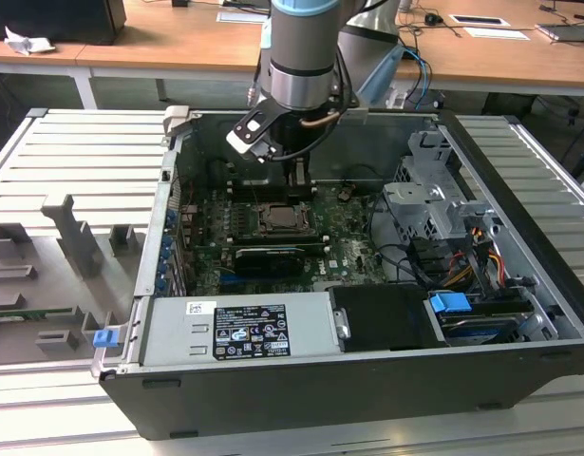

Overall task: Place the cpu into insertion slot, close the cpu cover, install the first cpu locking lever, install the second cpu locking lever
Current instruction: 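Close the cpu cover, then install the first cpu locking lever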

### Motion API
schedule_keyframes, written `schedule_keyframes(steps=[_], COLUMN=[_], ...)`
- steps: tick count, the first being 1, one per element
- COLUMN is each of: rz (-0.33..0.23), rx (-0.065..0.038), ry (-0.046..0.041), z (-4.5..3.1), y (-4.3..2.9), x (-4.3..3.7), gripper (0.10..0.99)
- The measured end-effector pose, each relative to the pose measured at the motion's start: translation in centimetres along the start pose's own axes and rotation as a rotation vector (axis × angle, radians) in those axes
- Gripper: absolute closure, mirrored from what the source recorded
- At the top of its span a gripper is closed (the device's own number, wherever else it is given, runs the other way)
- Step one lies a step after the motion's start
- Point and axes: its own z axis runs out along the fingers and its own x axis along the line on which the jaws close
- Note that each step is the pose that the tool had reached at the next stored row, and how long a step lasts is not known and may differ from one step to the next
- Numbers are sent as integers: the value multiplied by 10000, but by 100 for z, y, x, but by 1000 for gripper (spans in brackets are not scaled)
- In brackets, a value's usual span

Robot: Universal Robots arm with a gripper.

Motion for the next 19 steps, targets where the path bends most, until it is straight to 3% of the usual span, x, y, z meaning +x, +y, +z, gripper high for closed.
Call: schedule_keyframes(steps=[7,12,13,14,19], rz=[0,-1,-2,-5,-3], rx=[0,0,1,3,1], ry=[0,-14,-98,-116,-114], z=[-2,-28,-43,-54,-89], y=[-108,-113,-113,-112,-112], x=[2,2,5,5,6], gripper=[980,980,980,980,980])
